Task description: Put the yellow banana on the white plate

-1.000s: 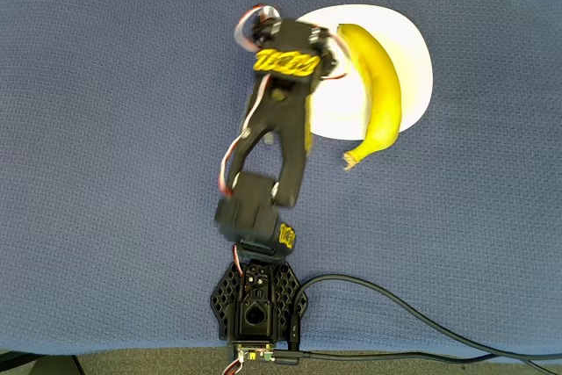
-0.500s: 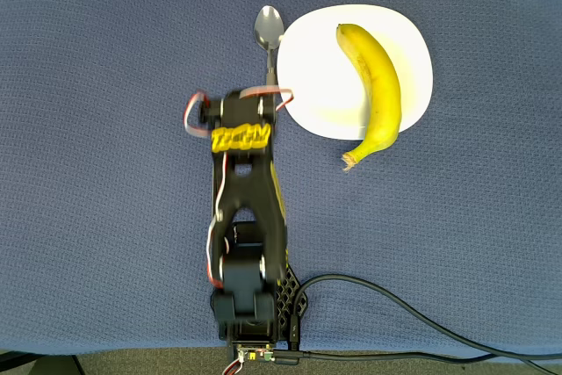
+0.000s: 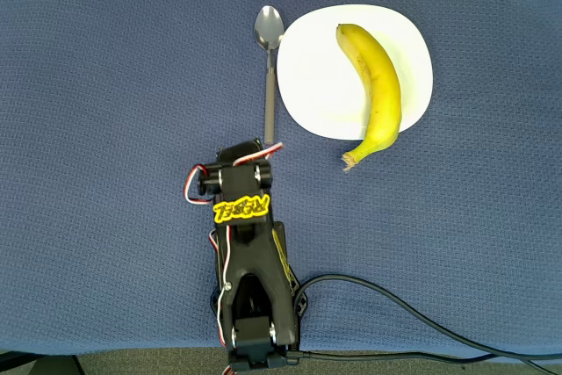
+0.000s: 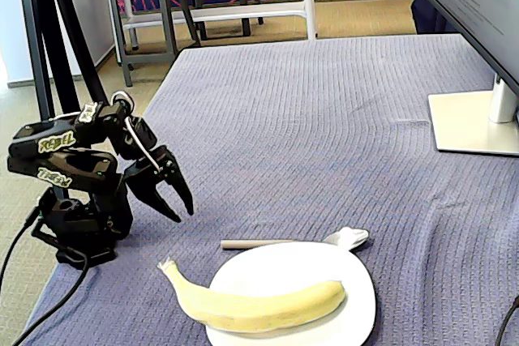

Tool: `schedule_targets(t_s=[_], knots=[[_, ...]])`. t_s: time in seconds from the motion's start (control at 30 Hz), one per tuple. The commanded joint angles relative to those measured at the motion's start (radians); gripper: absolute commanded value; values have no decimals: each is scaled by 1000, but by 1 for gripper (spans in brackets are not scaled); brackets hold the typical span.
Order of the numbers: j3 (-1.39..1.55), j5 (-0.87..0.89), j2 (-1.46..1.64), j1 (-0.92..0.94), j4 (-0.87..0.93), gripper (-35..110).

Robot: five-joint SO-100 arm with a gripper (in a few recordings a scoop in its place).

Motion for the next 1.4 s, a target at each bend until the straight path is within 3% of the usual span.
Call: schedule_targets(t_s=[0.0,1.37], knots=[[17,18,57,35,-12,0],[64,133,54,67,-71,0]])
